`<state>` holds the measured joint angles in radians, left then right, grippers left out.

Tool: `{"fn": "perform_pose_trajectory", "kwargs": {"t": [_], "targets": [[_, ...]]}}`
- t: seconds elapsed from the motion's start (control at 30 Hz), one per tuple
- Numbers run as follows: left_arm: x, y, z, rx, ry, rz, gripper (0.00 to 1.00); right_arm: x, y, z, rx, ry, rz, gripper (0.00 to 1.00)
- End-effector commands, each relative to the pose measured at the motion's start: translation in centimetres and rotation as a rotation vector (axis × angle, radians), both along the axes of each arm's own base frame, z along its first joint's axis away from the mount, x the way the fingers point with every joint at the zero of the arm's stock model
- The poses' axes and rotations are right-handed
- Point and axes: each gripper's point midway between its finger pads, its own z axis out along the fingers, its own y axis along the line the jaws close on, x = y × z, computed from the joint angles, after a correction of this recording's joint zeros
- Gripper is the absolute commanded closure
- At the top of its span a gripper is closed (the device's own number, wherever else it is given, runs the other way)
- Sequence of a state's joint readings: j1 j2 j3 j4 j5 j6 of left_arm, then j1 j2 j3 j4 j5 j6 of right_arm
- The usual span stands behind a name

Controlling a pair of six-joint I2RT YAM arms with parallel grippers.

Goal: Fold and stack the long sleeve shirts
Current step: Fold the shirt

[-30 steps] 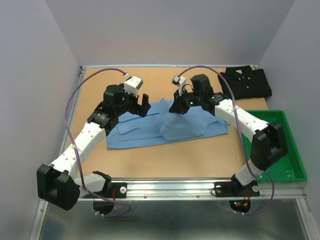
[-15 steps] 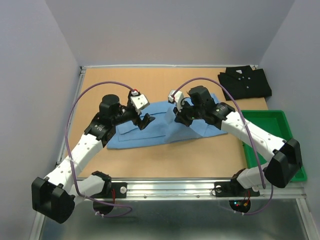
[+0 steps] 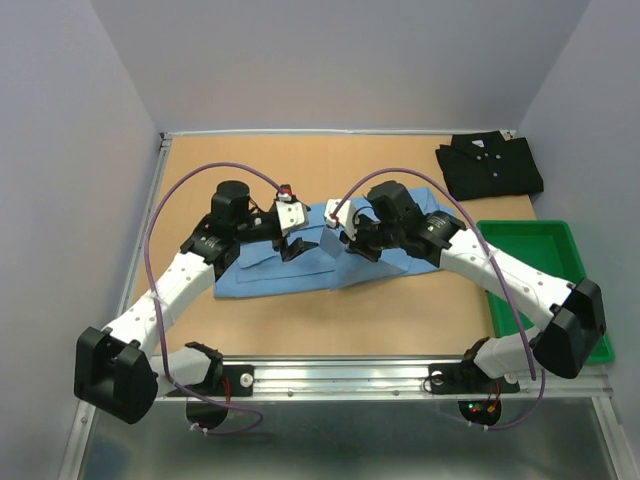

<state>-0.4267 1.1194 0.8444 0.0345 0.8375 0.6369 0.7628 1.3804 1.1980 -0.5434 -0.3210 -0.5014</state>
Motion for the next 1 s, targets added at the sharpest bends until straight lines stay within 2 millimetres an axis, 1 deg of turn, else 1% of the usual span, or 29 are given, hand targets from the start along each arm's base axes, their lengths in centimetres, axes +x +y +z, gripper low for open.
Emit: {"fn": "perform_pose_trajectory", "kwargs": {"t": [0.0,0.03,0.1,0.13,0.27,0.37,0.5,0.53,0.6,0.7,0.77,0.83,0.97], "targets": [[0.1,-1.2,2.4,-0.015,-0.102,-0.103,0.09,0.2,1.0,3.9,0.032,-0.118,0.060,0.99],[0.3,-1.4,2.7,-0.016,-0.114,-0.106,0.09,0.1,1.2,3.8,0.028,-0.117,0.068,0.99],[0.8,-1.8,2.6,-0.016,-0.117,-0.125,0.09,0.0,1.4,3.9,0.027,-0.123,0.085,0.99],[1.0,-2.0,3.3,-0.022,-0.126,-0.132,0.09,-0.2,1.5,3.9,0.026,-0.124,0.093,0.99],[1.3,-2.9,2.6,-0.019,-0.085,-0.186,0.11,-0.1,1.4,4.0,0.012,-0.141,0.099,0.99],[1.1,-3.4,1.6,-0.011,-0.064,-0.209,0.14,-0.1,1.3,4.4,0.014,-0.155,0.104,0.99],[0.8,-4.0,0.8,-0.012,-0.035,-0.240,0.18,0.0,1.2,4.3,0.005,-0.162,0.102,0.99],[0.4,-3.9,0.0,0.001,0.008,-0.248,0.18,0.0,1.2,4.2,0.003,-0.163,0.102,0.99],[0.2,-3.9,-0.9,0.021,0.031,-0.257,0.20,0.1,1.2,4.1,-0.002,-0.168,0.102,0.99],[0.3,-4.0,-1.7,0.044,0.030,-0.251,0.24,0.3,1.1,4.3,-0.005,-0.181,0.103,1.00],[0.6,-3.9,-2.2,0.056,0.038,-0.244,0.28,0.4,1.1,4.1,-0.013,-0.181,0.100,0.99],[0.8,-4.0,-2.7,0.067,0.046,-0.241,0.31,0.4,1.2,4.3,-0.010,-0.189,0.104,0.99],[1.2,-4.3,-3.3,0.076,0.056,-0.244,0.31,0.2,1.4,4.9,0.009,-0.188,0.117,0.99]]}}
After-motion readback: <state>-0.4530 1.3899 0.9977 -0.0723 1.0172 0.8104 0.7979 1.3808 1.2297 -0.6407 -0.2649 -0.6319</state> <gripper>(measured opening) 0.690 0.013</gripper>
